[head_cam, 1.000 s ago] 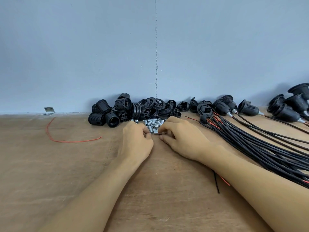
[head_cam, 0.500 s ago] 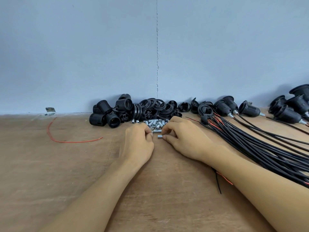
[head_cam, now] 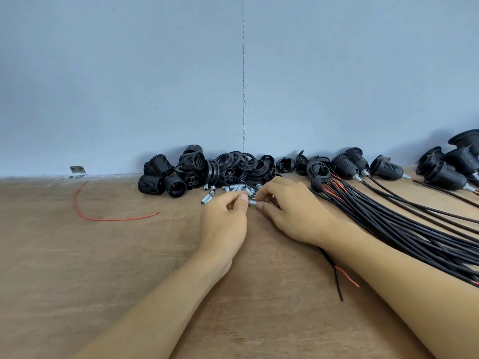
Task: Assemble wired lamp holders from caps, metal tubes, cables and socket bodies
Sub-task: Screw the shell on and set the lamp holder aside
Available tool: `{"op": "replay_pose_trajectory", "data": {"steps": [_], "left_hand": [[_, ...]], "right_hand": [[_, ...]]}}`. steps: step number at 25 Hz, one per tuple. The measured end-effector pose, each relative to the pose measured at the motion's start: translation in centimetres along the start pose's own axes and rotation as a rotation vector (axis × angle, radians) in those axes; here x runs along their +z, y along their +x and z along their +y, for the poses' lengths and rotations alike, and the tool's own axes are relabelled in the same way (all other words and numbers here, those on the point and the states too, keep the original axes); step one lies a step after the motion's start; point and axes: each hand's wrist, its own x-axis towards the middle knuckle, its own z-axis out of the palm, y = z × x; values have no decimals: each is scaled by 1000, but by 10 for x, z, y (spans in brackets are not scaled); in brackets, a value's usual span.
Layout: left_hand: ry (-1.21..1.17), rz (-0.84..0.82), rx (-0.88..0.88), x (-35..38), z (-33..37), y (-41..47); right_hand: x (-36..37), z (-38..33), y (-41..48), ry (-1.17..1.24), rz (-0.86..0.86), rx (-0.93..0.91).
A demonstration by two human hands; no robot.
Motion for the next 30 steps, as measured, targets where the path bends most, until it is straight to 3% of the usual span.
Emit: {"op": "replay_pose_trajectory", "data": {"steps": [5,9,22,30], "left_hand": [[-267,-73,-186,-8,2,12],[-381,-127,-235,-12,3,14],[-456,-138,-279,-15,7,14],[-466,-165,-264,-18,2,16]], "right_hand": [[-1,-1,-2,252,52,26],[-1,-5,-3,328,101,-20],[-6,-11,-3,386,200,10],[-4,-10,-3,410,135,37]]}}
